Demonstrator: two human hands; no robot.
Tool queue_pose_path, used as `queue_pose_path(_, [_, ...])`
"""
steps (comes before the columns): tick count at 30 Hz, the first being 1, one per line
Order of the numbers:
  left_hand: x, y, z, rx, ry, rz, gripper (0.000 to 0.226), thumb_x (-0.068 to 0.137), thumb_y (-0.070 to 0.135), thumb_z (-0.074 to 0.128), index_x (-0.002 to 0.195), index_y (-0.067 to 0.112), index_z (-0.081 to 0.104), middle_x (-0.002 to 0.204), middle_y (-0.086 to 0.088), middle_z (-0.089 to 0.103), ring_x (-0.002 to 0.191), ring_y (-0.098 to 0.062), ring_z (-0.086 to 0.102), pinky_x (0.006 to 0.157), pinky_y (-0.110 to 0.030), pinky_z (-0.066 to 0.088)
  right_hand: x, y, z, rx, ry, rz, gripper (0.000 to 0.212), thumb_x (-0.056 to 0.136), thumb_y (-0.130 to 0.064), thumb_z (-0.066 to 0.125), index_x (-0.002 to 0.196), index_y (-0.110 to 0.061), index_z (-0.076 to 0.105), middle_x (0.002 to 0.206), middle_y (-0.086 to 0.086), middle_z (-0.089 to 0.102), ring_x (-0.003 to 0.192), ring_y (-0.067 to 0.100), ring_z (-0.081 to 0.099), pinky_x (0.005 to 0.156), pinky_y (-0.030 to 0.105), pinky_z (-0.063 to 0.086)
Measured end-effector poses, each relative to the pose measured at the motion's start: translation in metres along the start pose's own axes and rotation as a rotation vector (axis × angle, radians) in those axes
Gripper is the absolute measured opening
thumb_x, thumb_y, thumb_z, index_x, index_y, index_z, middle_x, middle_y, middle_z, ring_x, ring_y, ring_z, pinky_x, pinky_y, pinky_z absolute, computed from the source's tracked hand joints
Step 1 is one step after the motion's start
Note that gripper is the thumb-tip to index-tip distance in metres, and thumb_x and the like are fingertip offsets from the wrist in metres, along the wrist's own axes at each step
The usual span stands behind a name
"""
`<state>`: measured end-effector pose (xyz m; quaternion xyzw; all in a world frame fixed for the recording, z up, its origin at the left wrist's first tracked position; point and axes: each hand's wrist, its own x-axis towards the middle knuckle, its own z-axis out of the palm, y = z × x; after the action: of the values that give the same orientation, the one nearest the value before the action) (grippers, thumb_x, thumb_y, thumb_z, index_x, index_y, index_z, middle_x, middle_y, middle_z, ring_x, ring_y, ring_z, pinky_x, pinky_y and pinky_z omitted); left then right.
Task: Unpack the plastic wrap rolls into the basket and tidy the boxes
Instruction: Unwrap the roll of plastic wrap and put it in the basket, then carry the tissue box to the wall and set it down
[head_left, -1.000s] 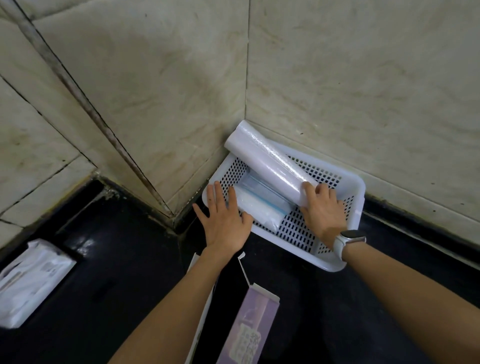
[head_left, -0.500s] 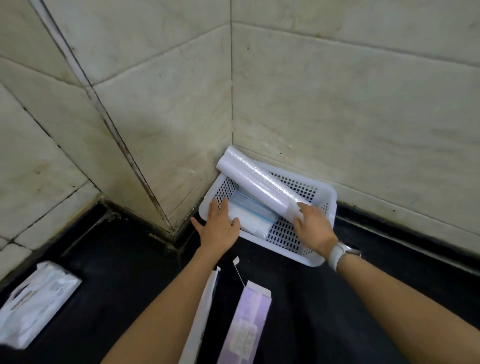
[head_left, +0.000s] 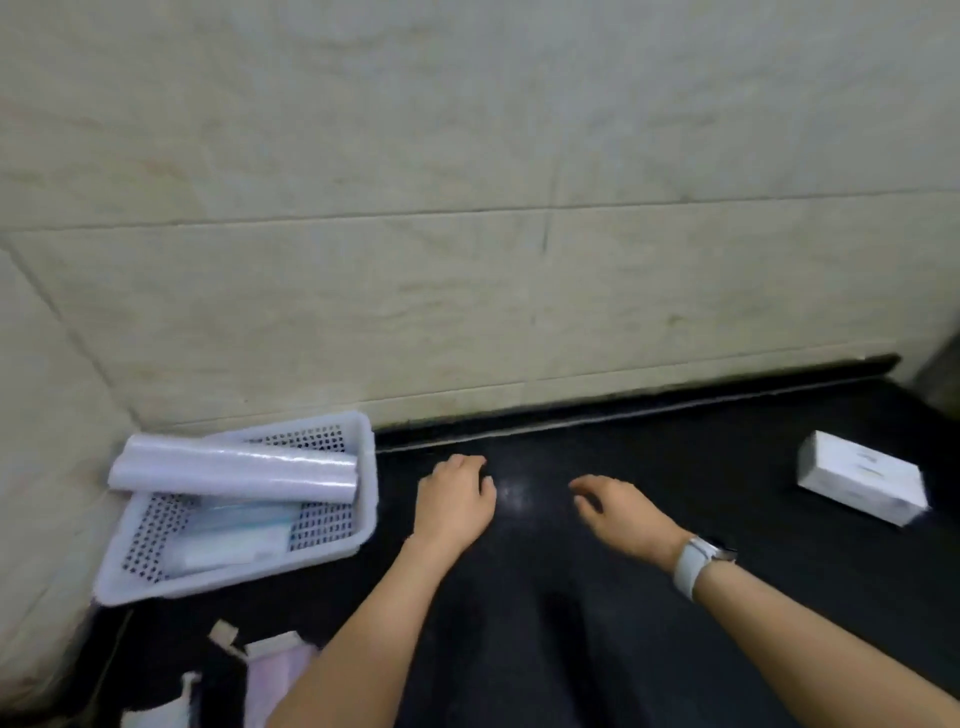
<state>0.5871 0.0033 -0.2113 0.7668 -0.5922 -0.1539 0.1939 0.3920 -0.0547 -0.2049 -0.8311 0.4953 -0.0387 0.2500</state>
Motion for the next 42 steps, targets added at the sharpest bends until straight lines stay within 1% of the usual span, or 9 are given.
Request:
queue_pose_path(8, [0.004,0.203,0.121,0.022,-0.216,0.367,0.039,0.093,0.027,0.04,0.13,0.017,0.047,0.135,-0.004,0.051,0.12,-0.024,0.049,0.1,-0.039,0.04,-0.114,0.197,-0.058,0.091,0.102,0.36,0.035,0.093,-0.022,0.041,0.125,-0.011,0.051,0.131,0.009,0.056,0.122,0.025,0.051,0.101,0.032,0.039])
queue_pose_path(15, [0.0,0.39,0.255,0.058,-0.389,0.508,0.037,0.092,0.026,0.041,0.128,0.017,0.049,0.133,-0.004,0.053,0.12,-0.024,0.049,0.098,-0.039,0.038,-0.2,0.381,-0.101,0.164,0.152,0.552,0.034,0.093,-0.022,0.04,0.122,-0.012,0.053,0.128,0.011,0.058,0.117,0.027,0.053,0.098,0.033,0.042])
queue_pose_path(20, [0.003,0.464,0.314,0.128,-0.416,0.573,0.038,0.092,0.026,0.042,0.129,0.017,0.048,0.133,-0.005,0.052,0.119,-0.024,0.05,0.099,-0.04,0.039,-0.23,0.459,-0.119,0.177,0.165,0.652,0.034,0.093,-0.02,0.04,0.122,-0.011,0.053,0.128,0.013,0.058,0.117,0.029,0.054,0.1,0.035,0.041])
queue_pose_path(25, [0.039,0.477,0.339,0.026,-0.265,0.43,0.038,0.09,0.021,0.048,0.126,0.011,0.05,0.129,-0.009,0.052,0.118,-0.026,0.048,0.096,-0.04,0.039,-0.214,0.507,-0.128,0.232,0.13,0.669,0.034,0.093,-0.022,0.039,0.124,-0.013,0.051,0.128,0.014,0.055,0.117,0.03,0.052,0.099,0.034,0.041])
queue_pose_path(29, [0.091,0.466,0.347,-0.142,-0.055,0.146,0.044,0.086,0.018,0.055,0.127,0.006,0.045,0.133,-0.016,0.043,0.12,-0.033,0.04,0.095,-0.049,0.038,-0.171,0.527,-0.134,0.318,0.12,0.61,0.037,0.094,-0.021,0.039,0.13,-0.011,0.045,0.131,0.013,0.052,0.12,0.028,0.05,0.1,0.032,0.039])
queue_pose_path(35, [0.162,0.44,0.365,-0.453,-0.137,-0.323,0.056,0.091,0.031,0.049,0.14,0.009,0.032,0.149,-0.014,0.03,0.134,-0.031,0.031,0.109,-0.047,0.029,-0.072,0.538,-0.137,0.687,0.145,0.632,0.046,0.095,-0.022,0.041,0.139,-0.012,0.033,0.137,0.011,0.048,0.124,0.023,0.047,0.1,0.024,0.034])
queue_pose_path(38, [0.169,0.432,0.371,-0.673,-0.263,-0.389,0.044,0.095,0.035,0.041,0.133,0.013,0.044,0.137,-0.007,0.046,0.113,-0.015,0.048,0.094,-0.03,0.038,-0.03,0.54,-0.137,0.966,0.104,0.666,0.05,0.096,-0.03,0.039,0.142,-0.017,0.025,0.139,0.006,0.044,0.122,0.023,0.048,0.105,0.038,0.039])
queue_pose_path(40, [0.167,0.435,0.37,-0.793,-0.277,-0.416,0.036,0.095,0.036,0.04,0.126,0.02,0.049,0.124,-0.001,0.054,0.094,-0.003,0.052,0.078,-0.02,0.04,-0.013,0.537,-0.138,1.166,0.075,0.619,0.037,0.097,-0.031,0.036,0.134,-0.026,0.035,0.13,0.0,0.05,0.109,0.014,0.054,0.092,0.032,0.047])
queue_pose_path(42, [0.162,0.44,0.368,-0.884,-0.221,-0.423,0.023,0.094,0.034,0.043,0.115,0.026,0.049,0.117,0.0,0.057,0.091,0.0,0.053,0.072,-0.019,0.042,-0.007,0.536,-0.137,1.249,0.069,0.577,0.03,0.097,-0.03,0.036,0.126,-0.028,0.043,0.124,-0.003,0.053,0.102,0.011,0.054,0.087,0.026,0.045])
